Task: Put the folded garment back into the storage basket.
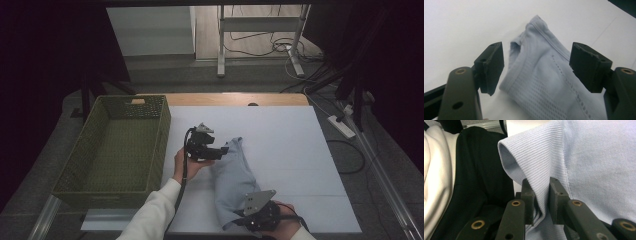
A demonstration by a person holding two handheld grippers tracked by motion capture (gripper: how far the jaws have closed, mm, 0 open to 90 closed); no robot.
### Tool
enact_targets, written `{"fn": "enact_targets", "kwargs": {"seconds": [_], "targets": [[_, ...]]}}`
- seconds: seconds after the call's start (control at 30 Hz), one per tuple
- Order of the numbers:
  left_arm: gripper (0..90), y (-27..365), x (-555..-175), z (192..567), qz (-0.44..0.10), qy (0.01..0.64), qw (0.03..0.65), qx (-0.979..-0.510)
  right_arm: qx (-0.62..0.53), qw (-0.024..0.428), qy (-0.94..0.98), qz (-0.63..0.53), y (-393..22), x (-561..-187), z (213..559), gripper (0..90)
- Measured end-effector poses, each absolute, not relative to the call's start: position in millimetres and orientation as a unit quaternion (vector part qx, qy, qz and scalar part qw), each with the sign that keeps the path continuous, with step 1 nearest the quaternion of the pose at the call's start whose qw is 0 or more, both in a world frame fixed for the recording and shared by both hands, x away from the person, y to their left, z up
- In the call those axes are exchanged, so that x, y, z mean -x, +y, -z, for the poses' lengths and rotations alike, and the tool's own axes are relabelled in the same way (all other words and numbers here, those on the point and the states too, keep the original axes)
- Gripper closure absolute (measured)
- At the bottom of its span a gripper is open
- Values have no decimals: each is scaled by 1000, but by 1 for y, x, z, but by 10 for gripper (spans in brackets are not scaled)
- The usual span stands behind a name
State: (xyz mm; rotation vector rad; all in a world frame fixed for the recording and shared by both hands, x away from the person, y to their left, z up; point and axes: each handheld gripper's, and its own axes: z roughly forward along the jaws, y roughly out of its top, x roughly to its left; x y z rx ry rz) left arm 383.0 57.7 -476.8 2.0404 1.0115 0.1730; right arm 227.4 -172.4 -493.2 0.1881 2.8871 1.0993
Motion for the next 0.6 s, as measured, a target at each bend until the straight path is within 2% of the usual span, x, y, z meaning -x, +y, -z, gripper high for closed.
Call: {"fn": "enact_targets", "kwargs": {"seconds": [0.6], "targets": [[259, 52, -408, 486, -60, 398, 408, -820, -56, 21, 934, -351, -171, -229, 495, 762]]}}
